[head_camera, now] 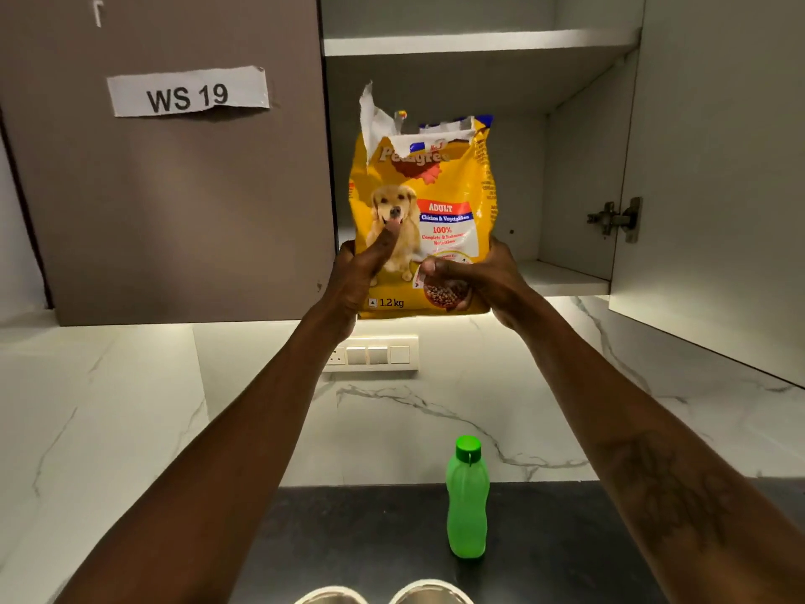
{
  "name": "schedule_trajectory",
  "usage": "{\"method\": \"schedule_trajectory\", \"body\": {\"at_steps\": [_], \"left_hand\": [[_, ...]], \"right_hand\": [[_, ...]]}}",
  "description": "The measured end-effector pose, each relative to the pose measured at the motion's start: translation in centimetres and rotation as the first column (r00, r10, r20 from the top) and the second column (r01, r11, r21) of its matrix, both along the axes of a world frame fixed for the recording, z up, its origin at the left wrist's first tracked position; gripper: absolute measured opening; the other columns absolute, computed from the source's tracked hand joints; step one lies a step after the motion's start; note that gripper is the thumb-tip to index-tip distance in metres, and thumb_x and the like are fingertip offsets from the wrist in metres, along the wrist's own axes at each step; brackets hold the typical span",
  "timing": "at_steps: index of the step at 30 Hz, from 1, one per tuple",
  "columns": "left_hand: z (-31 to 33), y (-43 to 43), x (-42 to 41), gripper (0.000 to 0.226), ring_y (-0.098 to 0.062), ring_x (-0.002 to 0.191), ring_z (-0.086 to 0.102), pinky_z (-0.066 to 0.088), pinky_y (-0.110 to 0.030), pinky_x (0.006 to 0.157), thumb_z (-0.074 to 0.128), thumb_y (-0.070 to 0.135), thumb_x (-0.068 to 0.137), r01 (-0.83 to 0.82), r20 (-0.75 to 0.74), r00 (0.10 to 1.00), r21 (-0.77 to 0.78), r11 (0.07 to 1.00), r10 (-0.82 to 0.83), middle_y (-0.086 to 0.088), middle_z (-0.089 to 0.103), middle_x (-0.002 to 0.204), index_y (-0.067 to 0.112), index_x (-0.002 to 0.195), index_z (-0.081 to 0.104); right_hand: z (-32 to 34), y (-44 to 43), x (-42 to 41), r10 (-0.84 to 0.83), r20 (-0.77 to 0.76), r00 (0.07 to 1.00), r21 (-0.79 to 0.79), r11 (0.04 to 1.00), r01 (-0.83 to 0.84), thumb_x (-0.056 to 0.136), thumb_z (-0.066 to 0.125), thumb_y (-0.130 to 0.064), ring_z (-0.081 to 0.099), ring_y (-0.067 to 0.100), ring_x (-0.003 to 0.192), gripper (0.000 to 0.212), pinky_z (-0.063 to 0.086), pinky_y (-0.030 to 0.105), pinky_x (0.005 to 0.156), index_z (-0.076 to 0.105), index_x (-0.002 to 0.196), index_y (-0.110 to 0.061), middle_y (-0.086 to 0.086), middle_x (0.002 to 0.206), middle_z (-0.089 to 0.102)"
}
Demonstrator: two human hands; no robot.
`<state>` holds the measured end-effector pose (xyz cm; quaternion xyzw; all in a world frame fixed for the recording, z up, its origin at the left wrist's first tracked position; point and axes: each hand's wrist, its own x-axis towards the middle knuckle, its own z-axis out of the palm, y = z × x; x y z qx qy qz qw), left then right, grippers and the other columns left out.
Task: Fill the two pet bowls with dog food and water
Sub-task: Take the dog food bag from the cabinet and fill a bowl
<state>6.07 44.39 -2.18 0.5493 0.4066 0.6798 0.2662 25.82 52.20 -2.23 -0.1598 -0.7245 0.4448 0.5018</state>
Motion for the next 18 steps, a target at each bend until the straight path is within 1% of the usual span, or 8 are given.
{"method": "schedule_trajectory", "body": {"at_steps": [4,6,9,11,12,15,17,18], "left_hand": [[-3.7,-2.4,0.0,0.063,-0.040,0.123,0.066,0.053,-0.066,0.097,0.071,0.053,0.093,0.049,0.082,0.995,0.052,0.997,-0.053,-0.012,0.065,0.141,0.029,0.148,0.052],[-6.6,-4.1,0.0,0.062,-0.040,0.117,0.069,0.055,-0.066,0.094,0.073,0.053,0.091,0.026,0.120,0.992,0.013,1.000,-0.027,-0.012,0.068,0.136,0.028,0.145,0.056],[-10.6,-6.3,-0.1,0.058,-0.034,0.104,0.076,0.060,-0.057,0.090,0.073,0.057,0.086,-0.023,0.123,0.992,-0.103,0.994,0.036,-0.006,0.077,0.119,0.024,0.133,0.065],[-12.9,-7.4,-0.5,0.058,-0.031,0.102,0.077,0.062,-0.052,0.088,0.074,0.057,0.084,-0.039,0.089,0.995,-0.146,0.989,0.053,-0.003,0.079,0.115,0.024,0.130,0.066],[-13.9,-7.7,-0.8,0.059,-0.030,0.101,0.077,0.063,-0.051,0.087,0.076,0.057,0.083,-0.051,0.079,0.995,-0.168,0.984,0.065,-0.003,0.079,0.115,0.023,0.129,0.066],[-16.8,-8.5,-1.5,0.073,-0.029,0.100,0.077,0.064,-0.048,0.082,0.081,0.060,0.074,-0.061,0.094,0.992,-0.209,0.976,0.082,-0.005,0.078,0.117,0.021,0.134,0.063],[-18.1,-8.9,-1.8,0.080,-0.031,0.104,0.076,0.064,-0.051,0.084,0.082,0.060,0.073,-0.048,0.122,0.989,-0.231,0.972,0.078,-0.007,0.076,0.121,0.020,0.138,0.060],[-18.8,-9.0,-2.1,0.073,-0.030,0.105,0.076,0.063,-0.052,0.087,0.079,0.058,0.078,-0.042,0.133,0.988,-0.235,0.971,0.075,-0.007,0.076,0.122,0.020,0.138,0.060]], "right_hand": [[-1.7,-2.7,0.1,0.096,0.013,0.995,-0.054,0.994,-0.095,0.079,0.086,-0.024,0.076,0.031,0.102,0.055,0.062,0.048,0.087,0.064,0.129,-0.018,0.007,0.117,0.076],[-3.4,-4.2,0.1,0.131,0.051,0.990,-0.084,0.988,-0.126,0.080,0.084,-0.025,0.075,0.033,0.102,0.058,0.062,0.050,0.087,0.062,0.132,-0.017,0.008,0.117,0.076],[-6.9,-5.8,-0.1,0.167,0.164,0.972,-0.180,0.974,-0.137,0.069,0.088,-0.041,0.075,0.032,0.101,0.073,0.060,0.053,0.091,0.061,0.133,-0.018,0.008,0.116,0.076],[-9.5,-6.5,0.0,0.199,0.295,0.934,-0.245,0.961,-0.128,0.053,0.095,-0.055,0.075,0.031,0.104,0.094,0.060,0.052,0.092,0.061,0.134,-0.021,0.007,0.119,0.076],[-10.6,-6.8,0.2,0.234,0.361,0.903,-0.272,0.952,-0.138,0.050,0.096,-0.055,0.075,0.030,0.105,0.095,0.060,0.051,0.091,0.061,0.132,-0.023,0.006,0.119,0.076],[-13.7,-8.1,0.3,0.296,0.436,0.850,-0.299,0.938,-0.173,0.069,0.092,-0.029,0.075,0.026,0.106,0.066,0.060,0.049,0.093,0.063,0.128,-0.026,0.002,0.118,0.077],[-15.5,-8.7,-0.1,0.242,0.379,0.893,-0.278,0.950,-0.139,0.073,0.089,-0.016,0.076,0.025,0.103,0.061,0.061,0.049,0.091,0.065,0.128,-0.023,0.003,0.115,0.077],[-16.5,-9.0,-0.4,0.205,0.329,0.922,-0.277,0.954,-0.114,0.072,0.089,-0.014,0.076,0.026,0.102,0.060,0.061,0.050,0.090,0.066,0.127,-0.022,0.003,0.114,0.078]]}}
